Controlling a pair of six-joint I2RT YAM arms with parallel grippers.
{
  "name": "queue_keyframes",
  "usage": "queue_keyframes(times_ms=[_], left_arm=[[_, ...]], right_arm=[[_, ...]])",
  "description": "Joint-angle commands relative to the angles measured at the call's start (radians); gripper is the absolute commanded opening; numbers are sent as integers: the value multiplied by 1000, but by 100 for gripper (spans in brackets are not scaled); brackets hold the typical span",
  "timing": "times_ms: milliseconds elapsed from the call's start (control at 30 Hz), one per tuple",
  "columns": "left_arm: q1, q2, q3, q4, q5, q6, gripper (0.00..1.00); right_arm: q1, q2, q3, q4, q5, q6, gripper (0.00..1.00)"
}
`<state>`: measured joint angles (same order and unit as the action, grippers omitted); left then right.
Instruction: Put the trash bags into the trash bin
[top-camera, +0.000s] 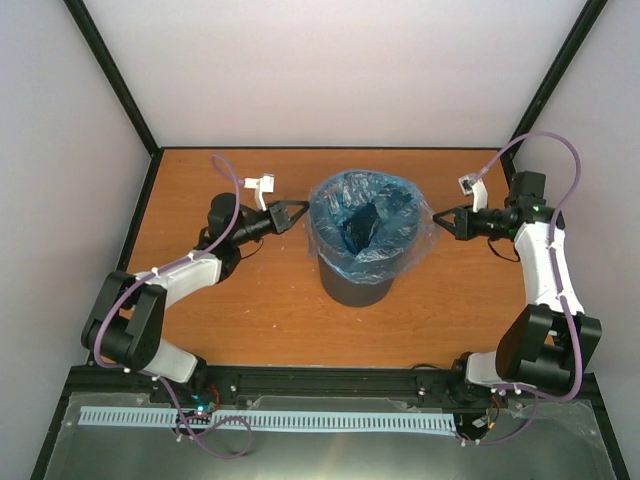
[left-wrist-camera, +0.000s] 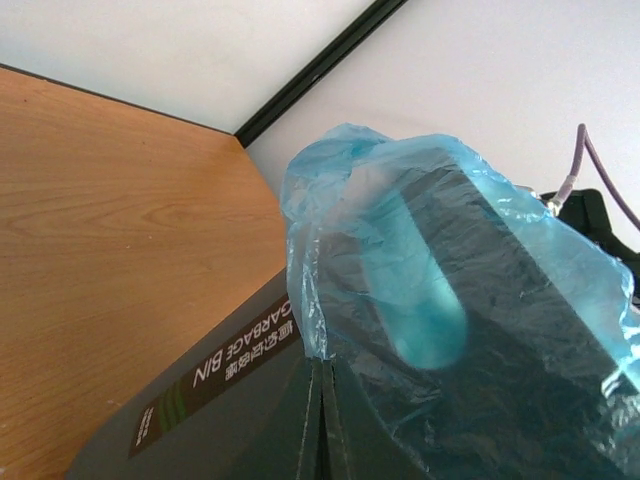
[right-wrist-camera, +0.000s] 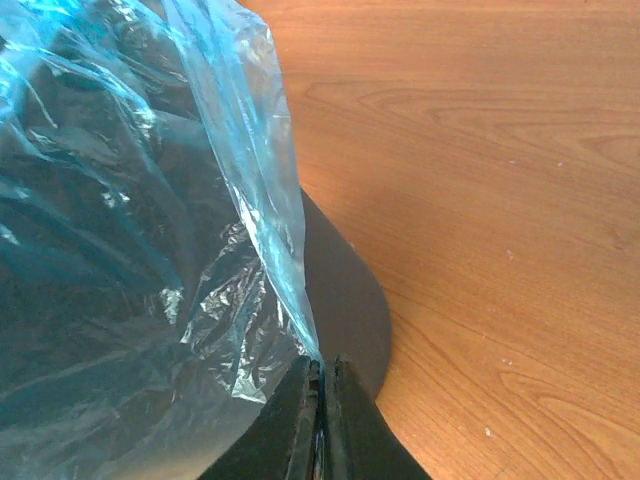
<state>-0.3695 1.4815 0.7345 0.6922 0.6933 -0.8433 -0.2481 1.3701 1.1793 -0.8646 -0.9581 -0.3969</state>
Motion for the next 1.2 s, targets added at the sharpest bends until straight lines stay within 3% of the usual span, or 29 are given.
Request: queue_keyframes(times_ms=[0,567,833,1067,1100,1167], left_arm=[[-9,-64,-28,-43,-3,59,1],[-44,-233,-226,-167,-110,137,1],[-87,-196,-252,-190,-151,192,1],[-94,-193,-318,-198,-240,179,1],[-94,-211,-321,-218,-247,191,1],[-94,-277,-325,-261,-255,211,1]], right_arm=[[8,13,-30,25,-3,-10,6],[87,27,-75,62,59,4,3],[189,57,-127,172,154,60,3],[195,28,-146,193,264,62,3],[193,10,-145,185,274,57,6],[187,-35,-127,151,282,58,27]])
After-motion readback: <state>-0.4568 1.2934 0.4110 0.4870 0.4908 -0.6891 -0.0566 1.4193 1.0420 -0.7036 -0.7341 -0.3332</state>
